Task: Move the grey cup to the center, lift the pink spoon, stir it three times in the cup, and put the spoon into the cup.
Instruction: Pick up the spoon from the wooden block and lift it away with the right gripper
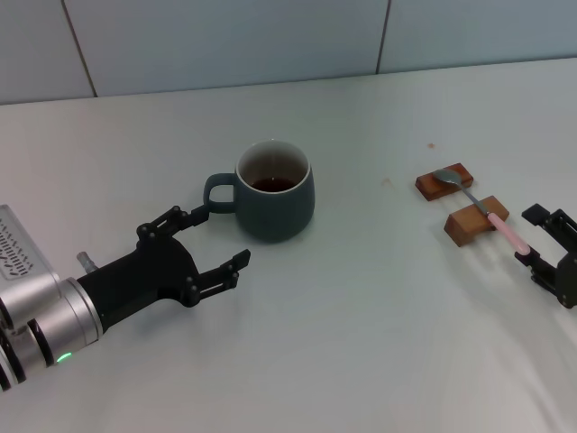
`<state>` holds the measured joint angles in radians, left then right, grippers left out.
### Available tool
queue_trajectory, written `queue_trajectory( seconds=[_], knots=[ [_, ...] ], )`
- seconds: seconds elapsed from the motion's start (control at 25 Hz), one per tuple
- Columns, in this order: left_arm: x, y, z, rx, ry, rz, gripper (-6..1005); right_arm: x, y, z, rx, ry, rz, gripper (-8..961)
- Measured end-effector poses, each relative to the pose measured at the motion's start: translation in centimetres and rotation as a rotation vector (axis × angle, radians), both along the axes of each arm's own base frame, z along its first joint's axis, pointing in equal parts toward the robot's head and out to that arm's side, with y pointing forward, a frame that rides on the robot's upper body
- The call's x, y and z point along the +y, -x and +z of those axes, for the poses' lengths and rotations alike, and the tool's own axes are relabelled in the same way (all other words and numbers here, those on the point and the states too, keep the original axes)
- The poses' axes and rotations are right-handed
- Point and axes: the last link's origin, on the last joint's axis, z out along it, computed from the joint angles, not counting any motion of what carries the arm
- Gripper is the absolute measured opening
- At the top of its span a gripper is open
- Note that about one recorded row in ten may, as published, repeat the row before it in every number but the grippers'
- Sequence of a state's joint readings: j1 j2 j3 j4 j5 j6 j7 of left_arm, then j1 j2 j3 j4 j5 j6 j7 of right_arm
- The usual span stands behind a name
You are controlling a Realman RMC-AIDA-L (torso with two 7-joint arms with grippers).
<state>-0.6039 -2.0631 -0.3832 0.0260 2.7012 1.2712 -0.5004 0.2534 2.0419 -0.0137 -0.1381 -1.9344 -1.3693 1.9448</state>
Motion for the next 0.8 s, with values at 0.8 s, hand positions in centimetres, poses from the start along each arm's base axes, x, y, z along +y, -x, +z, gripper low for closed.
queue_trajectory(
  seconds=[0.8],
  knots=[
    [-0.10,-0.01,-0.10,0.011,0.004,-0.014,847,0.78,0.19,-0.64,0.010,0.025,-0.020,684]
  ],
)
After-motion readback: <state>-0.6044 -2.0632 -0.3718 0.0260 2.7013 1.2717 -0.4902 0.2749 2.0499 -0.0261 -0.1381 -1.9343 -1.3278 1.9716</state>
